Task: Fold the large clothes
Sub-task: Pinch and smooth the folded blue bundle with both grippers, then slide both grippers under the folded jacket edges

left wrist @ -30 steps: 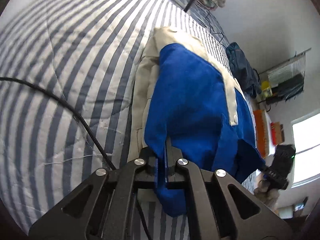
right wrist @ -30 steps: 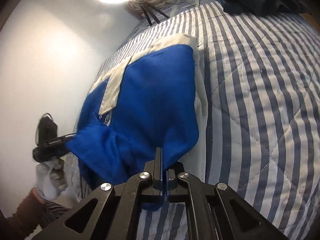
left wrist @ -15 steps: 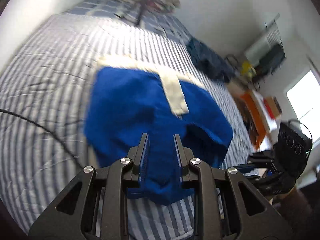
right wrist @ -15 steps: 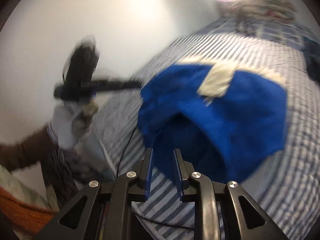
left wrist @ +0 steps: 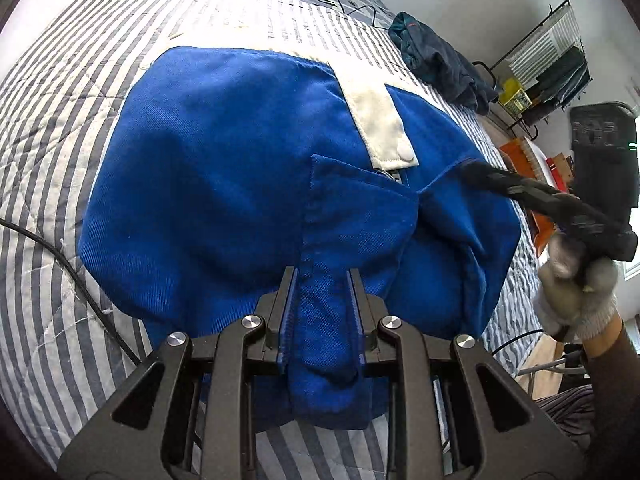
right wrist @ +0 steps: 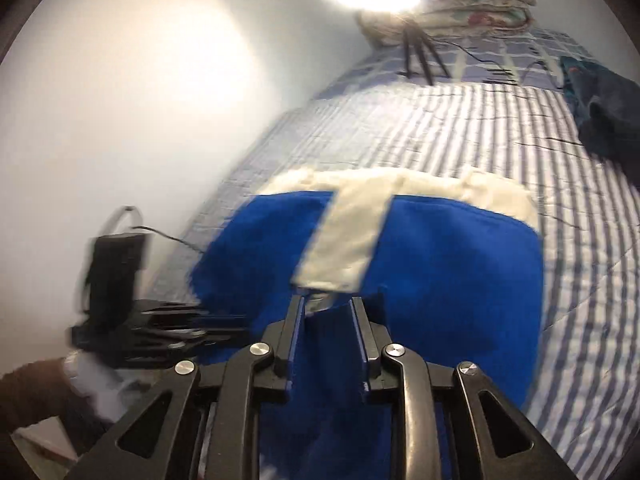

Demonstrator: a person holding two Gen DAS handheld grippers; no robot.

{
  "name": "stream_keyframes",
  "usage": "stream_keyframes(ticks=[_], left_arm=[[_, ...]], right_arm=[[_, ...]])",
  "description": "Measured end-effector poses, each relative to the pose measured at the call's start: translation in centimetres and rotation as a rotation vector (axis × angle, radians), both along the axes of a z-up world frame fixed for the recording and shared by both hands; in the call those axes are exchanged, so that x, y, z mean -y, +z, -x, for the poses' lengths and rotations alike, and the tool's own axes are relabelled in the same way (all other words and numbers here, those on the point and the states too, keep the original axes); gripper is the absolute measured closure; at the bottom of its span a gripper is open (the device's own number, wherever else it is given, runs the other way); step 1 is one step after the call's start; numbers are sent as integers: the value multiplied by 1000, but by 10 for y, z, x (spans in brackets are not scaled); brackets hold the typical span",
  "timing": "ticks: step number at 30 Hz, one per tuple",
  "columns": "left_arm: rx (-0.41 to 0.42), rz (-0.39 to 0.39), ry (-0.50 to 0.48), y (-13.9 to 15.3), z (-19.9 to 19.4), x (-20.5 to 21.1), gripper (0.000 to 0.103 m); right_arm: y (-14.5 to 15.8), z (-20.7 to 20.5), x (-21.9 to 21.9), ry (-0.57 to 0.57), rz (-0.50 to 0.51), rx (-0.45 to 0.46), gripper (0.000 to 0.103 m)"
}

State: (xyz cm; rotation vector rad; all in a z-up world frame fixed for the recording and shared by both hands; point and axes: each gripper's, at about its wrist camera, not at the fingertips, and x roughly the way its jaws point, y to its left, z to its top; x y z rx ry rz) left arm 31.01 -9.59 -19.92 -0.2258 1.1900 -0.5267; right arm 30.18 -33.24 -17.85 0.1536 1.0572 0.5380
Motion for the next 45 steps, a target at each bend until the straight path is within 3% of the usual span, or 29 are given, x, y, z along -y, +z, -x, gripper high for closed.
stream_keyframes(ticks=[4,6,10,13,16,22,26,29,33,35,36,37,39,41,42,45], left_arm=[[7,-13,-21,0,2,1,82],[3,-5,-15,5,1,0,82],[28,74,19,31,-6,-18,81],[125,57,72,62,-29,-36,81],[137,83,130,70,-64,-51,81],[97,50,171,36,-118,-56,81],[97,-72,112,2,-122,-48,82],[122,-142,64,-15,-119,-33,82],[102,-85,95,-11,-118,-44,82],[96,-31,112,2,-116,-54,81],[90,-14,122,10,-114,-61,69],[83,-3,137,17,-112,-69,44],[68,48,171,25,-107,-85,27],[9,125,200,21,-101,-105,27],[-25,156,215,18,-99,-113,27],[-142,280,268,-1,-94,-133,27]], right_arm=[[-28,0,-15,52,159,-9,86],[-18,-2,-10,35,135,-22,86],[19,5,9,10,74,61,82],[46,2,30,-76,47,151,76],[55,-10,42,-150,46,197,74],[22,-45,36,-139,103,127,75],[-11,-48,30,-113,167,60,81],[-30,-55,33,-124,161,12,89],[-27,-51,36,-133,165,5,89],[-12,-45,45,-147,120,22,80],[-4,-42,51,-154,103,39,70],[3,-37,58,-159,93,55,60],[13,-27,73,-162,77,73,47],[19,-13,92,-168,41,81,31],[19,-7,102,-179,12,79,17],[11,7,130,-218,-73,33,10]])
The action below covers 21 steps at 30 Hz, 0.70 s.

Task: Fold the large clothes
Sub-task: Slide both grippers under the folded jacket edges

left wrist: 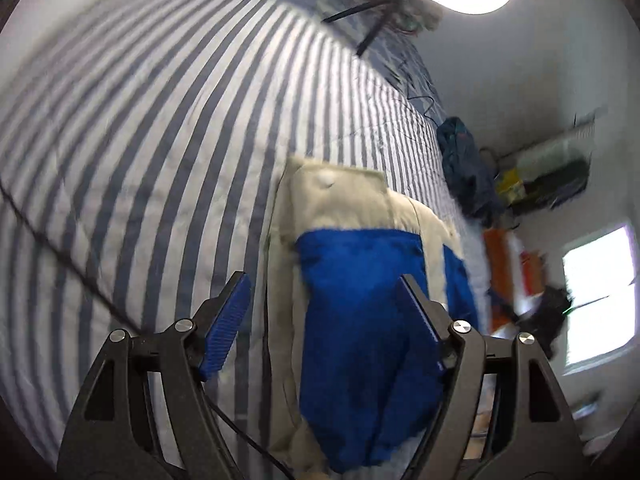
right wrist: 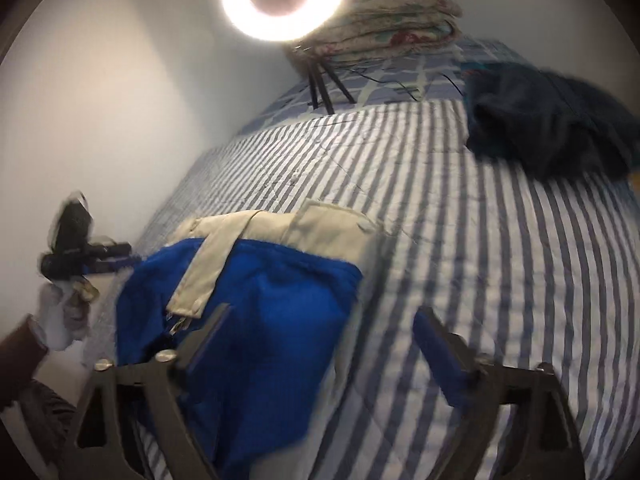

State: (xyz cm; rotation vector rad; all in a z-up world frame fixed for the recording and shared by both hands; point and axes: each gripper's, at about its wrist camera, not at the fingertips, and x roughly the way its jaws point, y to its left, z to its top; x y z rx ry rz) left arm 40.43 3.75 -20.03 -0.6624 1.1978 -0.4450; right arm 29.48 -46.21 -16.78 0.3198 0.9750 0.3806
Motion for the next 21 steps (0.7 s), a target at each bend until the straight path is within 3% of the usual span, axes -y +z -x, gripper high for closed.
stream_keyframes(ticks=[5,9,14,18,21], left_arm=[[-110,185,41,-28,-1,-14,27],[-143,251,23,-39,1,-8,27],[-181,227,-15,-54,1,9,27],[-178,208,-27,-58,1,12,27],[-172,174,-26,-60,-2,19,27]], right_arm=[[-22,0,23,-27,-161,-92,10],[-42,-6,16,16,-249,-159,11],[-67,-10,-4,57,-309,-236,13],[-78,-10,-15,82,-311,-235,14],[-82,-12,-13,60,-409,-239,14]])
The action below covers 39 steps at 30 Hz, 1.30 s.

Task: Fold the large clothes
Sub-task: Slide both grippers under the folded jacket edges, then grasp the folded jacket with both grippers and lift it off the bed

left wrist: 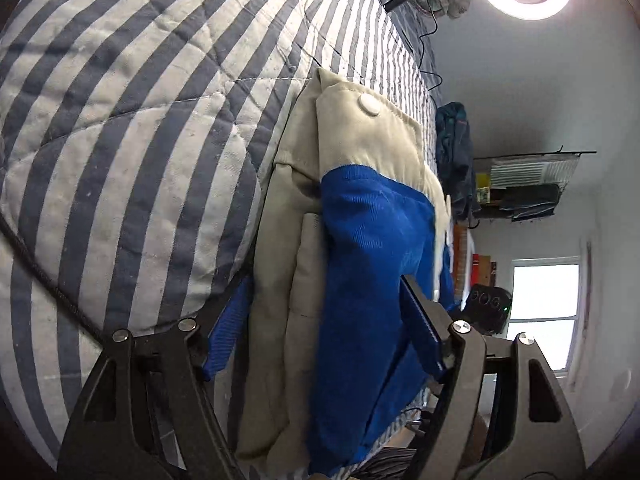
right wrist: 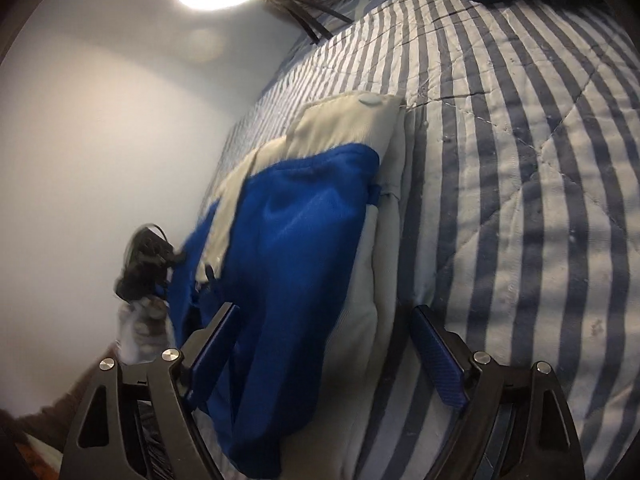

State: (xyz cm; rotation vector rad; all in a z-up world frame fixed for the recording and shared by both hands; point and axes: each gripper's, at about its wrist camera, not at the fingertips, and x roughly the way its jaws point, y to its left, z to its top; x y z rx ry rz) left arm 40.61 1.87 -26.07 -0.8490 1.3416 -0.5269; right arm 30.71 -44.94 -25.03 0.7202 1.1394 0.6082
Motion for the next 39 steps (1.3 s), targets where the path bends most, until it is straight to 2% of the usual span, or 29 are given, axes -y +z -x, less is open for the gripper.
stream_keyframes(ticks=[2,4,6,8,10,11,14,16,21,27,34,39], left_arm=[[12,-23,-2,2,-4,8,27],[31,-54,-14,4,-9,17,27],[47,-78,-20,5,-12,24,30],[57,-109,-27,7,-12,28,37],[67,-115,-30,9,-10,29,48],[76,-127,-33,11,-8,31,50],[146,-240,-73,28,-6,49,59],[178,-285,-82,36,-5,58,64],[231,-354,-92,53,2,71,71],[300,-440,-104,71,7,92,75],[357,-461,-124,92,17,109,78],[389,-448,-143,104,29,123,78]], right_arm=[[-6,-4,1,-18,-57,-17,23],[-6,-6,-7,-5,-20,-13,32],[-3,-8,-18,23,24,4,33],[-1,-9,-24,29,42,8,34],[-1,-7,-25,30,64,4,46],[1,-6,-23,30,67,7,52],[8,-4,-34,44,115,28,61],[15,-5,-46,59,175,47,67],[35,-2,-68,74,307,85,74],[58,-1,-89,86,454,122,77],[82,4,-100,96,559,151,78],[98,21,-91,95,601,189,79]])
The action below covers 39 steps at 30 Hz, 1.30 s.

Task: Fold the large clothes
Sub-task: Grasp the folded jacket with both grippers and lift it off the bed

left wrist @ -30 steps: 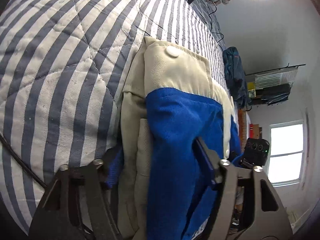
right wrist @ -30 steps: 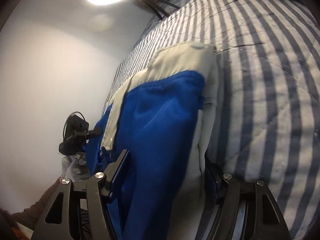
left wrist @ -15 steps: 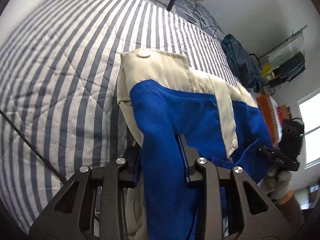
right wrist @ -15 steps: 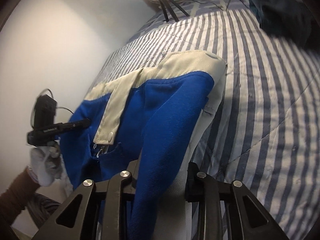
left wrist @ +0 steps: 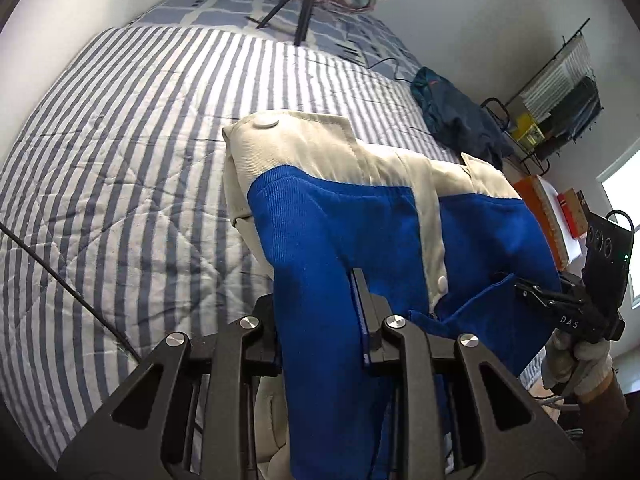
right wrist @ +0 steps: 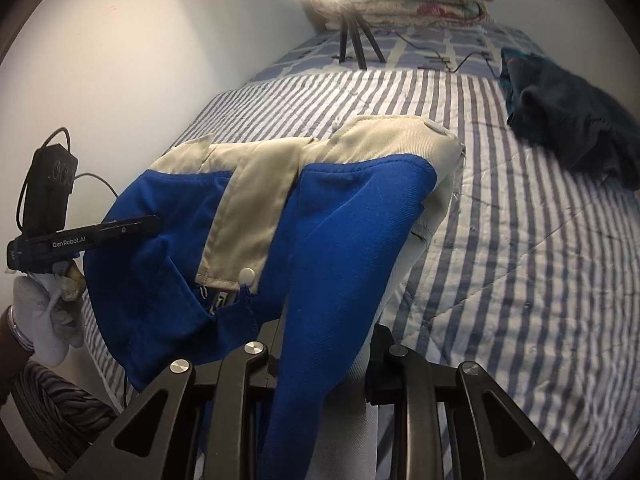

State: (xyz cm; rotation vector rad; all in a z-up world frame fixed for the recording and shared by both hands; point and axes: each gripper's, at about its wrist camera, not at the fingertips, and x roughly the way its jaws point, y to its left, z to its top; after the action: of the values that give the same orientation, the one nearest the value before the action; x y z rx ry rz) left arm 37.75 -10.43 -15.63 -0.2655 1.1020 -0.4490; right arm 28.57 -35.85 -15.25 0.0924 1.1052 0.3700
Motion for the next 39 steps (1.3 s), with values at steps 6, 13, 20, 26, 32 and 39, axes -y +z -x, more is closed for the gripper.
stream_keyframes(ticks=[6,13,20,26,32,39], left_arm=[[39,27,-57,17,-1,33,79],[79,58,-124,32,-13,84,79],[98,96,-195,43,-41,135,79],[157,125,-266,51,-80,180,79],[178,186,-302,52,-136,221,79],[192,234,-309,61,-192,261,80]], right_arm=[[19,14,27,-37,18,34,79],[43,18,73,-92,64,69,79],[57,7,126,-151,56,95,79],[64,-15,176,-201,6,125,79],[69,-50,222,-243,-41,163,79],[77,-94,264,-283,-52,195,79]])
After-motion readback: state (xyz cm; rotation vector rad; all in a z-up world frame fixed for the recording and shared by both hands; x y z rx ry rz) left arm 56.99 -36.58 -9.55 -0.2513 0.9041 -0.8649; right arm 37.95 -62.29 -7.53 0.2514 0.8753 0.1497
